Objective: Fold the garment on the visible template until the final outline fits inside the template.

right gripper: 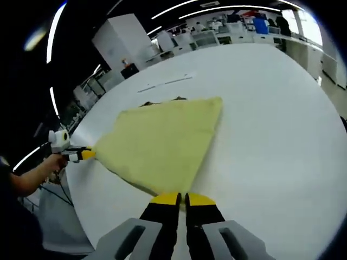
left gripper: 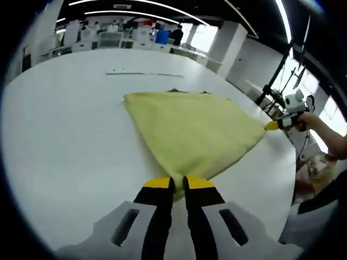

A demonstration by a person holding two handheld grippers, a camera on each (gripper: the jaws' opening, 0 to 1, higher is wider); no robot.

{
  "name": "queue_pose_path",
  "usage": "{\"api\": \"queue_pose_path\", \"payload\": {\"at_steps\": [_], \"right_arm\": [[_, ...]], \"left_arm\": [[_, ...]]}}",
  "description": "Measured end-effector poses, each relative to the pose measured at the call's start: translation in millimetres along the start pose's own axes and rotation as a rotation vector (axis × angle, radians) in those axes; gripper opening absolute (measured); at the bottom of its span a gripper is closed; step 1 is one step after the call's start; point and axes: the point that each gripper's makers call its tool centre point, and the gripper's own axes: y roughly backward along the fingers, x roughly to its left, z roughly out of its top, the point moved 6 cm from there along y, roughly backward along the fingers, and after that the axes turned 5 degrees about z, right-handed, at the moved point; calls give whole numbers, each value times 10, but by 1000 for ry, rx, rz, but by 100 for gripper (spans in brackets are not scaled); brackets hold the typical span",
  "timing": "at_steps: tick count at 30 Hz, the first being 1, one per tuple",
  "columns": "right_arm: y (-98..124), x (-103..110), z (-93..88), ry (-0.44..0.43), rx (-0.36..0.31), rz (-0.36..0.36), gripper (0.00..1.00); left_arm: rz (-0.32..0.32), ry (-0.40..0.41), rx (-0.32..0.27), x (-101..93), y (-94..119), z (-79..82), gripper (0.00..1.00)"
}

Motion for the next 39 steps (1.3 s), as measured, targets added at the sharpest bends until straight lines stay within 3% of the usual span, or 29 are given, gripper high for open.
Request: {"api": "queue_pose_path", "payload": {"at_steps": [20, 39], "right_arm": [[123, 54, -235, 27, 29, 5, 0], [278, 106, -483, 27, -8, -7, 0]], "left_arm": [[-9, 3, 44, -97, 132, -170, 1], [-12, 3, 68, -276, 311, -344, 0]]}}
